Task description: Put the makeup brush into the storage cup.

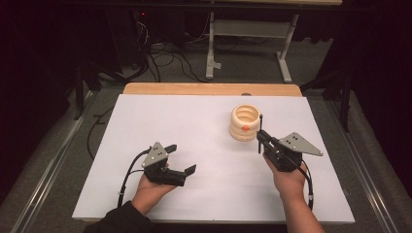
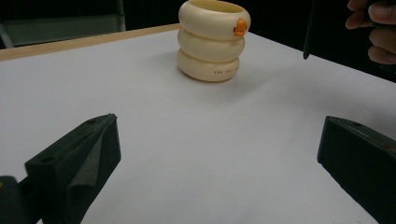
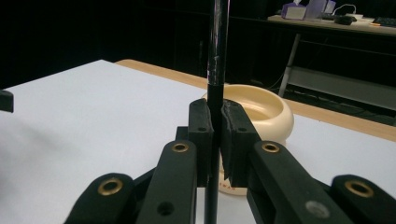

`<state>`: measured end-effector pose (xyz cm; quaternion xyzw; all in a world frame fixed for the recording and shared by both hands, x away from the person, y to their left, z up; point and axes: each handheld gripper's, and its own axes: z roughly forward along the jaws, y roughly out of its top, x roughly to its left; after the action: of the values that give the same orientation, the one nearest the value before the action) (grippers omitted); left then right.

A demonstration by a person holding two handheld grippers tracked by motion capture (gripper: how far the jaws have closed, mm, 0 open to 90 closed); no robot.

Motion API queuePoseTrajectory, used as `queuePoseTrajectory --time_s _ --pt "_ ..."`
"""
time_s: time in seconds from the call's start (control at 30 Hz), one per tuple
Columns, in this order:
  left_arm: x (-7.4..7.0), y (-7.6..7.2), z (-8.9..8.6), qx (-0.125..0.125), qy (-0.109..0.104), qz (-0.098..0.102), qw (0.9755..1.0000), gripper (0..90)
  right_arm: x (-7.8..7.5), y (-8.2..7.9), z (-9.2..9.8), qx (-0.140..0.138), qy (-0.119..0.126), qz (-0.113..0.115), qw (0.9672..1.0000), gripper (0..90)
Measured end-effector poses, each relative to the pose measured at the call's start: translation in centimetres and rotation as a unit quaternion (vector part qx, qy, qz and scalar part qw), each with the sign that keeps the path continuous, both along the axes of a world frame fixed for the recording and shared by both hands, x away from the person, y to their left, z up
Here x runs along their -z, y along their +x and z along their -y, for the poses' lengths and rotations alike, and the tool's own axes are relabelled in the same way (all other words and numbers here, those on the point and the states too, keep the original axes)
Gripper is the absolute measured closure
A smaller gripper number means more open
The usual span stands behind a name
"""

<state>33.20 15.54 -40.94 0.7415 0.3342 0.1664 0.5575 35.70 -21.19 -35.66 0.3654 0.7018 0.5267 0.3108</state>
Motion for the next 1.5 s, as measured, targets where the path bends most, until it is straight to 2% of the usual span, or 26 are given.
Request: queuePoseTrajectory --time_s 0.27,0.43,0.77,0.97,1.17,1.5 --pt "0.1 -0.2 0.1 0.009 0.008 0.000 0.9999 0.0 -1.6 1.0 -0.3 0.006 0.001 0.005 1.0000 85.9" --pt "0.0 -0.2 -0.2 0.010 0.005 0.001 0.9999 0.1 -2.5 1.6 -0.6 0.009 0.001 0.008 0.9999 85.9" --pt "0.0 -0.2 -0.2 0.015 0.002 0.000 0.9999 0.0 -3.1 2.9 -1.2 0.008 -0.001 0.010 0.9999 86.0" --pt "0.0 -0.3 -0.2 0.018 0.000 0.001 0.9998 0.1 -3.6 3.8 -1.6 0.012 0.006 0.009 0.9999 86.0" --pt "0.0 -0.3 -0.3 0.017 -0.002 0.002 0.9998 0.0 -4.0 4.8 -2.0 0.013 -0.004 0.011 0.9998 86.0" --pt "-0.1 -0.3 -0.4 0.015 -0.003 0.003 0.9999 0.1 -4.4 6.0 -2.1 0.024 -0.002 0.011 0.9996 86.0"
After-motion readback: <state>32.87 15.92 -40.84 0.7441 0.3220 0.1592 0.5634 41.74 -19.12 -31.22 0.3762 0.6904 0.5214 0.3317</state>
